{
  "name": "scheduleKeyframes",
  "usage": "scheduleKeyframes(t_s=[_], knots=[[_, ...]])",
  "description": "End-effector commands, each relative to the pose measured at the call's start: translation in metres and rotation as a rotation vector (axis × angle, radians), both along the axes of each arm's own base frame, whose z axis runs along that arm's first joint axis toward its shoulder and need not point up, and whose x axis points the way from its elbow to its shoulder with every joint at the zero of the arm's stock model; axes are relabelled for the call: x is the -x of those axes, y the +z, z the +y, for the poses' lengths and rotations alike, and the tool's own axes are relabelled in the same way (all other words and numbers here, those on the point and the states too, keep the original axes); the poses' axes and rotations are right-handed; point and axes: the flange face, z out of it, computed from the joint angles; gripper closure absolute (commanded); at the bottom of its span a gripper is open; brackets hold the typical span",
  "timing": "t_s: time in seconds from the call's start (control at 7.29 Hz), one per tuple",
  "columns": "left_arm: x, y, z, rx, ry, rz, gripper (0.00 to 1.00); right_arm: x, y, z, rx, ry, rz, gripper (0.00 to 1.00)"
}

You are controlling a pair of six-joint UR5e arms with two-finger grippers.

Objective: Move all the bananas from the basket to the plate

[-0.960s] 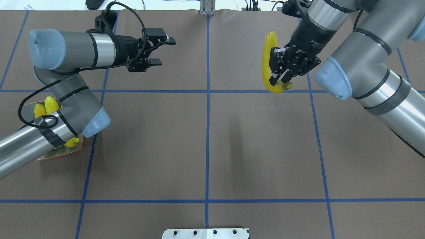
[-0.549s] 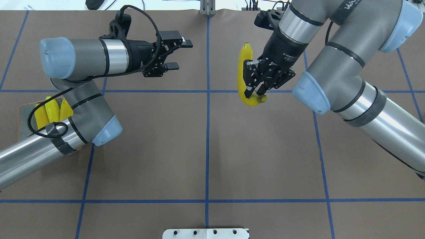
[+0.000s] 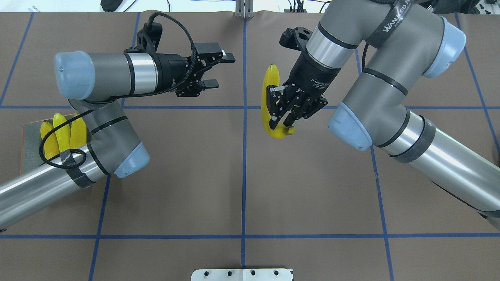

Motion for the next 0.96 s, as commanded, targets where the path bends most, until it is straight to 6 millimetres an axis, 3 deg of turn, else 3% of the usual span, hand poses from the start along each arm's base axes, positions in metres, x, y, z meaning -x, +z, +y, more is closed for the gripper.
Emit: scheduleKeyframes(t_s=[0.0,0.82], knots=[[-0.035,-0.012,0.024,0.009,0.001,0.016,0.00,0.003,-0.001,0.002,-0.001,-0.005,-0.002,1.00],[-0.059,-0.029,0.017,0.013,0.008,0.011,0.00,0.003,-0.005,0.004,0.003,-0.005,-0.005,1.00]])
